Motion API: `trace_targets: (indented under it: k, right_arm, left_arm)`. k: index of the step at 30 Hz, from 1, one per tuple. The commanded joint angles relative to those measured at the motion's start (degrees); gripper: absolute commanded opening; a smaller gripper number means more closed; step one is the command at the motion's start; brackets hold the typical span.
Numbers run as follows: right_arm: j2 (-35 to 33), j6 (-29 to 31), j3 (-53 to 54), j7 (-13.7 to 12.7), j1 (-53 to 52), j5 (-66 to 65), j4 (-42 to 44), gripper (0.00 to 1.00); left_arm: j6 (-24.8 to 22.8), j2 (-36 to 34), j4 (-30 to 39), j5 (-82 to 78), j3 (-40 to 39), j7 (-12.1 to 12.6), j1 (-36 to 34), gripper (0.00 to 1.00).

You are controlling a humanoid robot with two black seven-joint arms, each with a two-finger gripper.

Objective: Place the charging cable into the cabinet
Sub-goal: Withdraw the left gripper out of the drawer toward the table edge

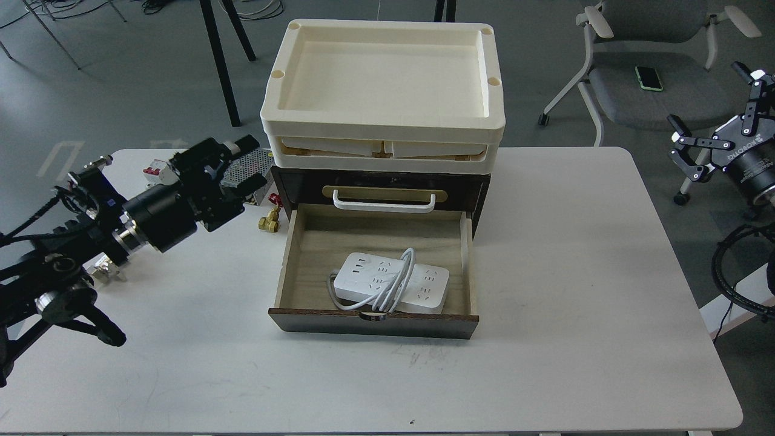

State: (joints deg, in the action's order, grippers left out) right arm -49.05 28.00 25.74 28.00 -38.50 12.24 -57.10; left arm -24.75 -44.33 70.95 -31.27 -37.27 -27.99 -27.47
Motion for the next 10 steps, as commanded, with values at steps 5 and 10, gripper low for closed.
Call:
trace_targets:
  k: [5,10]
  right_arm:
    - [0.7,0.0,5.4,0.0,0.0,-0.1,-4.8,1.00]
    - [1.1,0.0,6.3,0.0,0.0,-0.3,-4.8,1.00]
  left_arm:
    - [-3.3,0.0,-10.2,26.7,-14.6,0.0,-2.8,0.93]
    - [-3.3,2.3,-10.3,26.4,-14.1,0.0,-3.0,0.94]
